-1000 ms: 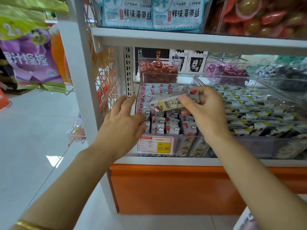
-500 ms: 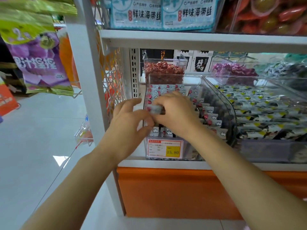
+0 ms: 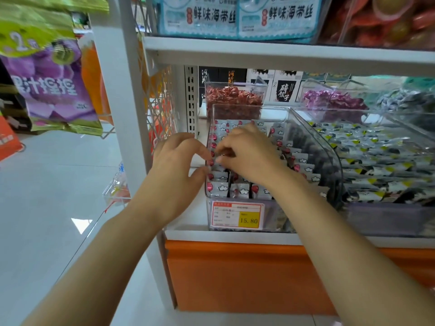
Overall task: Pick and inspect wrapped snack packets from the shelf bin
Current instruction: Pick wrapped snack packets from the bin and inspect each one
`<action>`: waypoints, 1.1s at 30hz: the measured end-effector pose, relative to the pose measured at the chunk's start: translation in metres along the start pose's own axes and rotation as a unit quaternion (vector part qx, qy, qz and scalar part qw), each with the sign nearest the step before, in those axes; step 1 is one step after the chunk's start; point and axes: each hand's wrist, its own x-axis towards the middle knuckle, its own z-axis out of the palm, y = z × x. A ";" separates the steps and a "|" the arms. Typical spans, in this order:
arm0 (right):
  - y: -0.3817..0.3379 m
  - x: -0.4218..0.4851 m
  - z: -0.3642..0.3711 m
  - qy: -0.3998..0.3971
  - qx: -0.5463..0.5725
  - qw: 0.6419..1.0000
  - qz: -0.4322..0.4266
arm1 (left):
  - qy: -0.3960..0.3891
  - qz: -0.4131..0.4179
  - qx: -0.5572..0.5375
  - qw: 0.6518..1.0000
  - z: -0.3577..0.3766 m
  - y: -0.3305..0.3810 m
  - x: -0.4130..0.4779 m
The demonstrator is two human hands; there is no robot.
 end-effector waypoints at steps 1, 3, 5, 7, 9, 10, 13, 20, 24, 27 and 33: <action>-0.001 0.001 0.003 -0.014 -0.030 0.999 -0.007 | 0.001 0.000 0.000 1.000 0.000 0.000 0.000; -0.003 0.002 0.007 -0.015 -0.047 0.999 -0.014 | 0.002 -0.002 0.002 1.000 0.000 -0.001 -0.001; -0.006 0.001 0.005 0.042 0.046 0.998 0.006 | 0.007 -0.005 -0.001 1.000 0.000 -0.001 -0.001; -0.008 -0.002 -0.004 0.123 0.194 0.972 0.047 | 0.016 -0.014 -0.008 1.000 0.000 0.000 -0.002; -0.008 -0.008 -0.016 0.192 0.267 0.941 0.079 | 0.027 -0.027 -0.020 0.999 -0.001 0.000 -0.005; -0.008 -0.013 -0.020 0.220 0.284 0.929 0.092 | 0.034 -0.031 -0.025 0.999 -0.001 0.000 -0.006; -0.006 -0.036 -0.031 0.294 0.353 0.879 0.130 | 0.062 -0.036 -0.041 0.997 -0.001 0.003 -0.009; -0.001 -0.084 -0.042 0.253 0.571 0.754 0.206 | 0.020 -0.052 -0.155 0.986 0.002 0.021 -0.019; -0.002 -0.099 -0.043 0.205 0.689 0.653 0.240 | -0.016 -0.080 -0.280 0.956 0.002 0.030 -0.024; 0.001 -0.106 -0.045 0.167 0.727 0.616 0.254 | -0.029 -0.139 -0.381 0.914 0.003 0.028 -0.027; 0.003 -0.113 -0.045 0.123 0.721 0.625 0.274 | -0.038 -0.222 -0.573 0.788 0.003 0.024 -0.025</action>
